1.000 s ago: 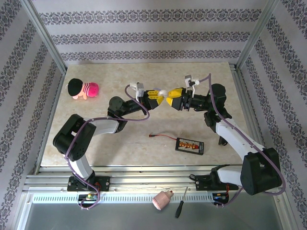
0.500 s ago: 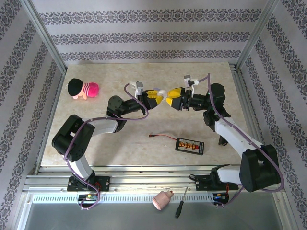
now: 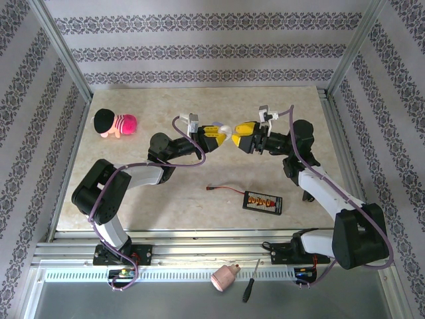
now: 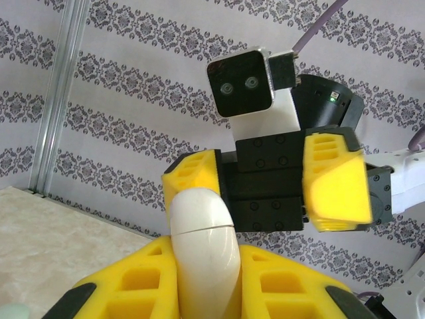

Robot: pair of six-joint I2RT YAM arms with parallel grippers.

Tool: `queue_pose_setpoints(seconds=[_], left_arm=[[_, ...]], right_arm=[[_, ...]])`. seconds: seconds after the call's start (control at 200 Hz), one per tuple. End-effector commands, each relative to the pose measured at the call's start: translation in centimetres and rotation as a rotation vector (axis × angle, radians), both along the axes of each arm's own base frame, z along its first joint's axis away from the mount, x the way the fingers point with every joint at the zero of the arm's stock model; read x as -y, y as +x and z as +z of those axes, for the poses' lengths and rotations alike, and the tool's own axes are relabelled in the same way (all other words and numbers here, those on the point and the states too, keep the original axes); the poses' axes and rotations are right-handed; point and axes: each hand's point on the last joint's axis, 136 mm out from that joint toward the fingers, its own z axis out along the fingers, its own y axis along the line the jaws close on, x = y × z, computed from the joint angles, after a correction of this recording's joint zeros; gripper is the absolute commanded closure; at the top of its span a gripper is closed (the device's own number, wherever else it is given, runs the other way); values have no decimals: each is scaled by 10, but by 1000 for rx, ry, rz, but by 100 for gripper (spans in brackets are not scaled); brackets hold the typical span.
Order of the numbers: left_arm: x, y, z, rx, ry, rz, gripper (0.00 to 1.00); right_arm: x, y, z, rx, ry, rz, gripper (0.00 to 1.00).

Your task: Insert wireless bluetooth earbuds into charging case

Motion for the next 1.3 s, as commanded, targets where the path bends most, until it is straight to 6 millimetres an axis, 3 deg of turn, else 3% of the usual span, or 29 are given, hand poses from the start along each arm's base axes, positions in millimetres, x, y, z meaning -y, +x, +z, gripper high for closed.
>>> queue_pose_setpoints(seconds=[0.0,0.265,0.37,0.73,0.859,0.939,0.994,1.294], left_arm=[[0,-10,23,79,-37,-37,98],[2,-17,31,70,-39,-92,98],[2,-20,30,71,-34,-104,98],[2,-21,27,69,-29,-103,98],[2,-19,26,64,-29,-101,97],[2,-19,25,58,-27,-104,89],[2,-20,25,58,-28,-103,78],[-4,-23,26,83,-20,-98,36]], right_arm=[[3,4,6,56,11,-23,38],[-22,-3,0,23,11,106,44],[-22,0,0,16,14,108,55],[-15,-6,8,45,13,126,75],[-16,-7,9,53,13,130,87],[-16,-9,10,64,11,134,88],[-16,-9,9,68,7,131,87],[-15,2,-6,61,-44,79,88]])
